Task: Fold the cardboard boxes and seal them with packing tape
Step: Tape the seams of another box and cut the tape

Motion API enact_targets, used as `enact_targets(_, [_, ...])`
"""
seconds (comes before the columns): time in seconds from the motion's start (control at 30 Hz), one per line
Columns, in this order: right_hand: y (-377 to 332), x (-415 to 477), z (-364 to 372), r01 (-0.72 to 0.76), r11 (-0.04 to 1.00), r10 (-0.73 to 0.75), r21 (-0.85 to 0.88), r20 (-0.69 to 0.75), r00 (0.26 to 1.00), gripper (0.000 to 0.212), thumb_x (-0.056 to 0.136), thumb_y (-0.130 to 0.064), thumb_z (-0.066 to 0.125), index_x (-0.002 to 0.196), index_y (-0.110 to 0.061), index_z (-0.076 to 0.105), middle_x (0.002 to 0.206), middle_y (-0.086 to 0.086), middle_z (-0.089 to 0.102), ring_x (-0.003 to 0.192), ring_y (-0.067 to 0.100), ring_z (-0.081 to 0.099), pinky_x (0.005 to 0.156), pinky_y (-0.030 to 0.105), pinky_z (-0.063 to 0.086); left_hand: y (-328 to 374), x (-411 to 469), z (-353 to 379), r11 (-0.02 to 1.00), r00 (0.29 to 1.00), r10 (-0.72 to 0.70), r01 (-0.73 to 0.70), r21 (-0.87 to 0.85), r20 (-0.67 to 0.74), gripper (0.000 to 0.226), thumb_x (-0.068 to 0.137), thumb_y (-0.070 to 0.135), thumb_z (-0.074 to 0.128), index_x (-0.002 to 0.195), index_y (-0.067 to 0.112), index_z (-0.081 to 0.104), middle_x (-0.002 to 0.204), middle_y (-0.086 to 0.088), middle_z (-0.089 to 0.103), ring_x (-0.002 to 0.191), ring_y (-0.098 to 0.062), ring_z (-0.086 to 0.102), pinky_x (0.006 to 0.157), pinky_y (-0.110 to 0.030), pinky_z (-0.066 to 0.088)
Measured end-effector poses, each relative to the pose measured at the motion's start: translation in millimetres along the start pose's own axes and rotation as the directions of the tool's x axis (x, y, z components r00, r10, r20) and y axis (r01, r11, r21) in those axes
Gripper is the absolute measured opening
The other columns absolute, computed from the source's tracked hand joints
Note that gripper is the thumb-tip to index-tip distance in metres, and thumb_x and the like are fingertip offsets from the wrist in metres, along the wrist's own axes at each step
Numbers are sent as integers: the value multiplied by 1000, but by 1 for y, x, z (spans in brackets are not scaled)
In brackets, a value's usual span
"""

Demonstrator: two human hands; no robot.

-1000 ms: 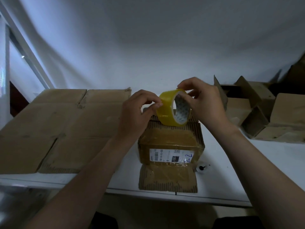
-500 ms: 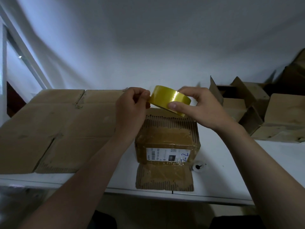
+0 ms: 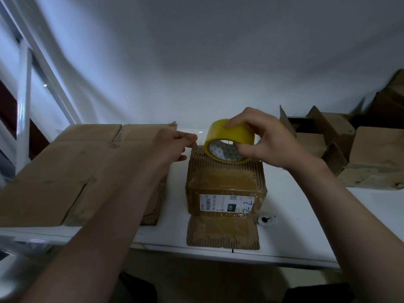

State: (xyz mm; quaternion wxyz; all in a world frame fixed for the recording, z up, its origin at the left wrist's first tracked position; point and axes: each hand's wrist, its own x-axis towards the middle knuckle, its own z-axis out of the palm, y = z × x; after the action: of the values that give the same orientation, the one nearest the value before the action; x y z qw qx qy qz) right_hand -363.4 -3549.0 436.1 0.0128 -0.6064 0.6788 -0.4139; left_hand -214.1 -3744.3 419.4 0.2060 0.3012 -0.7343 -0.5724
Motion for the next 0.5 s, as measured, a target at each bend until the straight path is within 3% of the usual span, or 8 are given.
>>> enact_targets(0.1, [2,-7,-9,-67,997,70,-39,59,996,37,79,-33,66,116,-37,68,105,-7,55,98,9,55,73,22,45,4,-1,-2,999,999,-40,40,17,34,13,94,25,71,95,12,75,90,3,74,81,-10,58,64,-20,59])
enact_targets(0.17, [4,-13,-19,-105,989,114,-104,90,989,41,80,-40,61,121,-43,67,106,-6,55,98,13,56,75,29,49,9,1,-5,999,999,-40,40,16,23,13,93,25,71,99,13,74,94,2,73,85,-11,60,63,-21,58])
enact_targets(0.23, [5,-17,-27,-131,986,138,-99,57,989,46,82,-30,63,125,-46,62,113,-11,57,104,15,57,81,39,52,10,3,-7,999,998,-50,49,5,27,29,93,26,72,116,8,71,96,2,73,85,-11,60,62,-21,57])
enact_targets(0.33, [-1,-19,-29,-184,982,184,-29,-5,983,44,77,-17,70,112,-41,59,114,-25,57,107,10,56,86,46,54,11,4,-9,996,995,-89,89,-16,33,47,91,26,75,130,3,62,100,-1,73,84,-11,59,63,-24,57])
enact_targets(0.4, [-4,-15,-31,-191,977,197,-90,61,979,42,80,-12,77,108,-38,59,113,-27,56,106,6,55,87,45,55,11,3,-10,994,993,-111,110,12,51,34,91,25,74,118,4,68,98,-3,72,84,-13,58,65,-26,56])
enact_targets(0.5, [-9,-8,-40,-121,952,189,-280,231,954,44,86,-17,78,113,-45,57,119,-17,52,110,10,50,92,40,52,11,-1,-18,992,989,-124,125,-13,75,17,94,21,71,98,5,71,68,5,64,72,-13,52,53,-22,48])
